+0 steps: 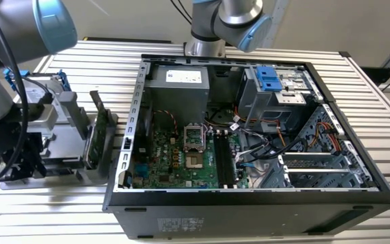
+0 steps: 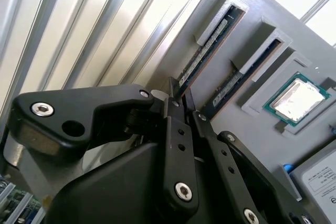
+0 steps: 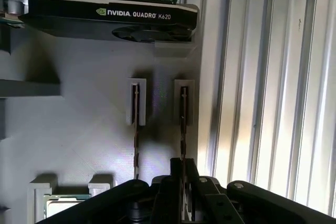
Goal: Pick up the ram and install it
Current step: 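Pick up the ram and move it above insertion slot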
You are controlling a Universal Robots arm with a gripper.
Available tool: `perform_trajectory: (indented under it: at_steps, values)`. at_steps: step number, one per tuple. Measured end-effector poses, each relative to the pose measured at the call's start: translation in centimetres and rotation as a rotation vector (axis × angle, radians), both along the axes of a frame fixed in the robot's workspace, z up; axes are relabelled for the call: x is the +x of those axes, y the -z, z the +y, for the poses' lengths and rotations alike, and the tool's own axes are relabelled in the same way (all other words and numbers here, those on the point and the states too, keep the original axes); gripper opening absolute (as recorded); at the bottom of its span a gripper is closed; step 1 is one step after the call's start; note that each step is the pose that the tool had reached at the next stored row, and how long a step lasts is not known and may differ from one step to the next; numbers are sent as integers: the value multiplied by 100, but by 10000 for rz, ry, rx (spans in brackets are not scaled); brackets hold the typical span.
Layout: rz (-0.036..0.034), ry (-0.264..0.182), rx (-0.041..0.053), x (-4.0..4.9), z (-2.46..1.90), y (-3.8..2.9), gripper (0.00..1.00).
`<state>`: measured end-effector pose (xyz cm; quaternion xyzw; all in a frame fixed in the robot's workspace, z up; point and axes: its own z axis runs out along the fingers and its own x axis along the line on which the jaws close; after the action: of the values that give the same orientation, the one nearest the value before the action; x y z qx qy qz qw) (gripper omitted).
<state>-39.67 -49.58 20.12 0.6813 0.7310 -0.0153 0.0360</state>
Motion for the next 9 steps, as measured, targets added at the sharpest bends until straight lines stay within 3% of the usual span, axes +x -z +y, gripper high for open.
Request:
perform_trajectory:
  at_steps: [9]
  values:
    - [-1,0,1,0,0,-36,0]
